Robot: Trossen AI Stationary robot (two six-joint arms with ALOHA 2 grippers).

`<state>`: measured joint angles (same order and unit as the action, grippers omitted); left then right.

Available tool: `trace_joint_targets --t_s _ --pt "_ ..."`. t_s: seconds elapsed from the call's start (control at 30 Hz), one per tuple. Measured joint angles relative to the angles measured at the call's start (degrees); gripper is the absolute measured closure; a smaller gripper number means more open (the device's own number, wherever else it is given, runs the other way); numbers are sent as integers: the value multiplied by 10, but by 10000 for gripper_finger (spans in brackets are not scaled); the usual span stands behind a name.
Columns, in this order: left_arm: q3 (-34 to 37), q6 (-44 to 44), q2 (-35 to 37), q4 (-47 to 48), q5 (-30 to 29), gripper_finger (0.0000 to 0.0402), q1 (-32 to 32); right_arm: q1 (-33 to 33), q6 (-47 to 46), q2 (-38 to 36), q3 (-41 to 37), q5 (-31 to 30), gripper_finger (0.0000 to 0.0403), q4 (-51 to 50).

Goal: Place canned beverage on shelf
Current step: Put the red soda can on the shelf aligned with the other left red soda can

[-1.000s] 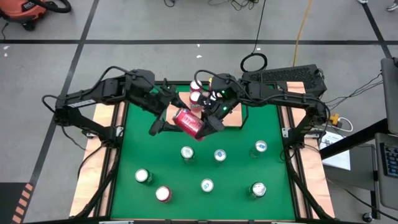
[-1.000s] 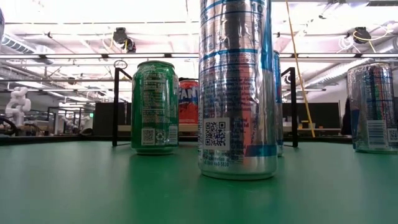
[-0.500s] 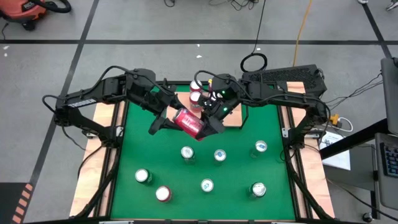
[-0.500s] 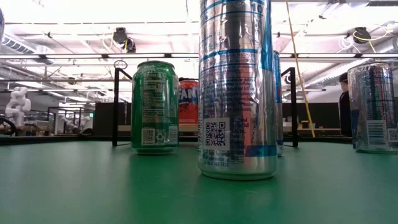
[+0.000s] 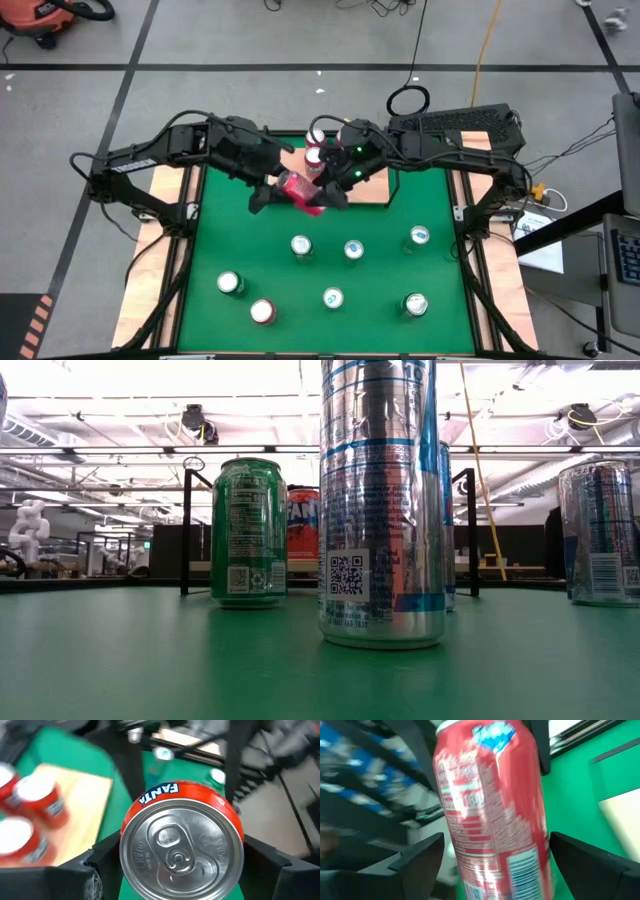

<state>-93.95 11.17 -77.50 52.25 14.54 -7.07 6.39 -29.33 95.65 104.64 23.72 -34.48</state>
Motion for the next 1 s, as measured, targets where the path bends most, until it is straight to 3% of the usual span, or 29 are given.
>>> trace_joint_targets --t_s 0.13,0.43,0.87,1.0 --pt "0 105 -5 13 -33 116 -2 -20 49 -1 0 -96 50 -15" --pt "-1 245 -37 21 -81 116 -9 -69 180 0 0 -309 51 -14" --pt "0 344 -69 4 -95 117 -12 -73 200 1 0 -319 51 -117" --pt "0 365 -68 -16 -104 117 -13 -73 198 1 0 -363 51 -120"
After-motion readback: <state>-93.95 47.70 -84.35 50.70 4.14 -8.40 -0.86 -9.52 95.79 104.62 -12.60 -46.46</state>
